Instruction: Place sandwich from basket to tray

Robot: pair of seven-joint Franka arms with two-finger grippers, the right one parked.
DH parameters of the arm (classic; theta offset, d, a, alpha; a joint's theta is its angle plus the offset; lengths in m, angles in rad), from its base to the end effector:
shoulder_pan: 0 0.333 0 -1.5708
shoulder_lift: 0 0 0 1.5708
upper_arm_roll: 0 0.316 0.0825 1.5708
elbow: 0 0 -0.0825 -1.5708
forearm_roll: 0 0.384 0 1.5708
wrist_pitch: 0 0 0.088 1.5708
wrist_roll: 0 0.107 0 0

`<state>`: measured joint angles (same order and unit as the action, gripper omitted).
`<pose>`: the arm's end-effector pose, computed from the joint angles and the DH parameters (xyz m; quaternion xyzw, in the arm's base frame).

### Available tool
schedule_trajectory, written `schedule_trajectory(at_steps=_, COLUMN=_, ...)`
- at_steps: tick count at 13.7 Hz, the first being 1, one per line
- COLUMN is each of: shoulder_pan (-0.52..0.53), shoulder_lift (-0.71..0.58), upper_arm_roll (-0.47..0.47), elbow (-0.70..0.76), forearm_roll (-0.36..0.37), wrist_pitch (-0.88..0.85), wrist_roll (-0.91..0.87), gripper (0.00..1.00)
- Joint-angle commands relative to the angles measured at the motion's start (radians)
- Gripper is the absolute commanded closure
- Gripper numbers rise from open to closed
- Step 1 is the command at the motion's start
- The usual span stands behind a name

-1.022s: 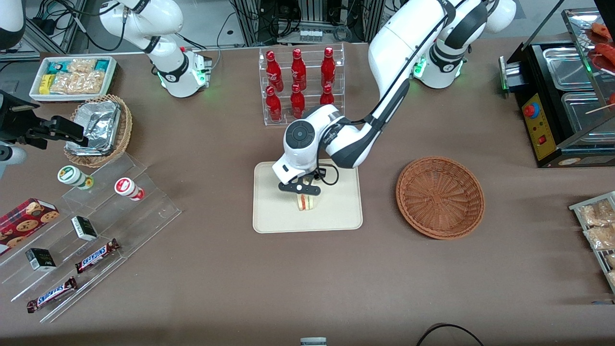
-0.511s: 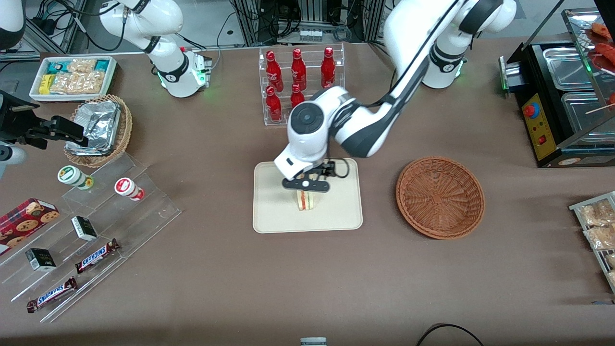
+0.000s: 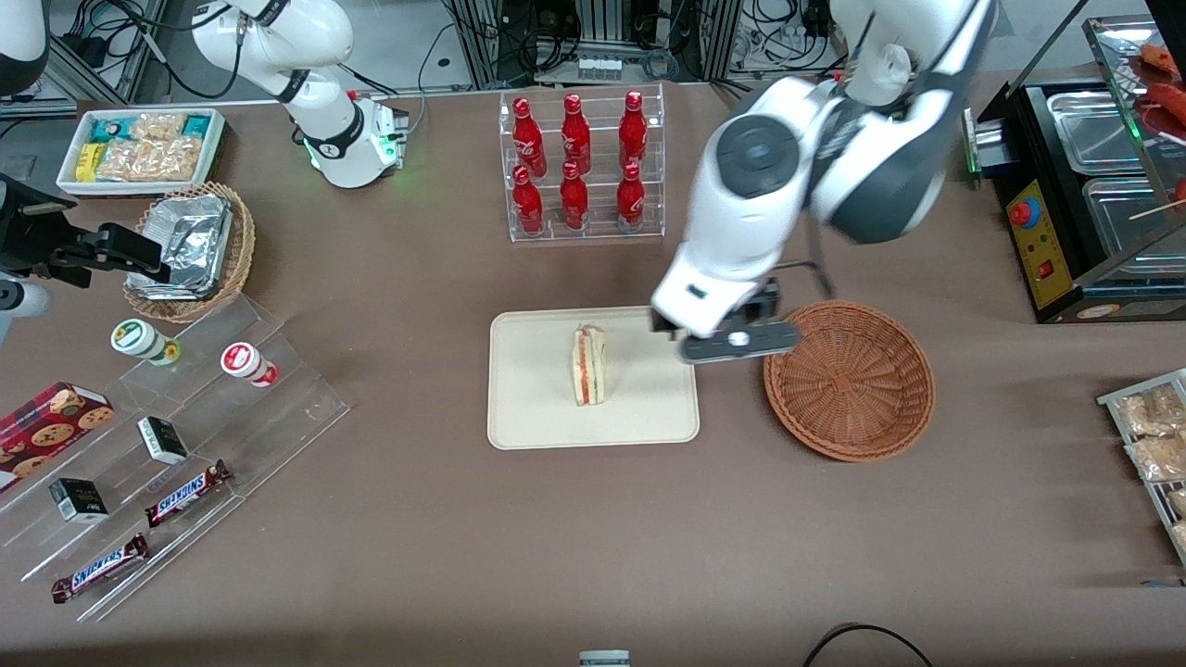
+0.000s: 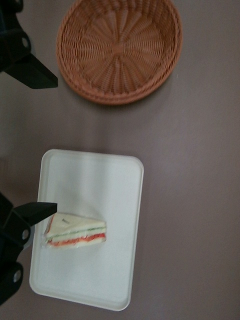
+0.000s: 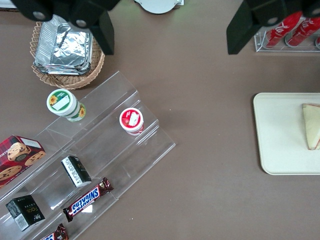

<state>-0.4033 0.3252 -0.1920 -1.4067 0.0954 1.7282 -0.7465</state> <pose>0.5597 -0.3467 0.5218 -0.9972 -0.0730 -0.0112 0.0123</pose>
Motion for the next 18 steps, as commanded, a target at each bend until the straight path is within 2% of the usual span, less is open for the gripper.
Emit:
schedule_trajectory(at_steps=1, shoulder_pan=0.085, shoulder_lift=-0.125, upper_arm_roll=-0.009, elbow=-0.084, forearm_roll=0.012, wrist_pitch=-0.056, wrist_roll=0.079, gripper=0.0)
schedule_trajectory(at_steps=9, shoulder_pan=0.297, shoulder_lift=-0.27, upper_arm_roll=-0.009, elbow=-0.12, forearm_roll=-0.008, wrist_pitch=-0.19, wrist_roll=0.386, gripper=0.0)
schedule_trajectory(at_steps=11, shoulder_pan=0.36, shoulder_lift=-0.297, upper_arm_roll=-0.009, elbow=-0.132, forearm_roll=-0.04, wrist_pitch=-0.197, wrist_roll=0.471, gripper=0.0)
schedule_trajectory(at_steps=13, shoulder_pan=0.374, shoulder_lift=-0.308, upper_arm_roll=0.003, elbow=-0.13, forearm_roll=-0.051, wrist_pitch=-0.223, wrist_roll=0.551, gripper=0.0)
schedule_trajectory(at_steps=18, shoulder_pan=0.354, shoulder_lift=-0.328, upper_arm_roll=0.141, elbow=-0.13, forearm_roll=-0.077, wrist_pitch=-0.234, wrist_roll=0.676, gripper=0.0)
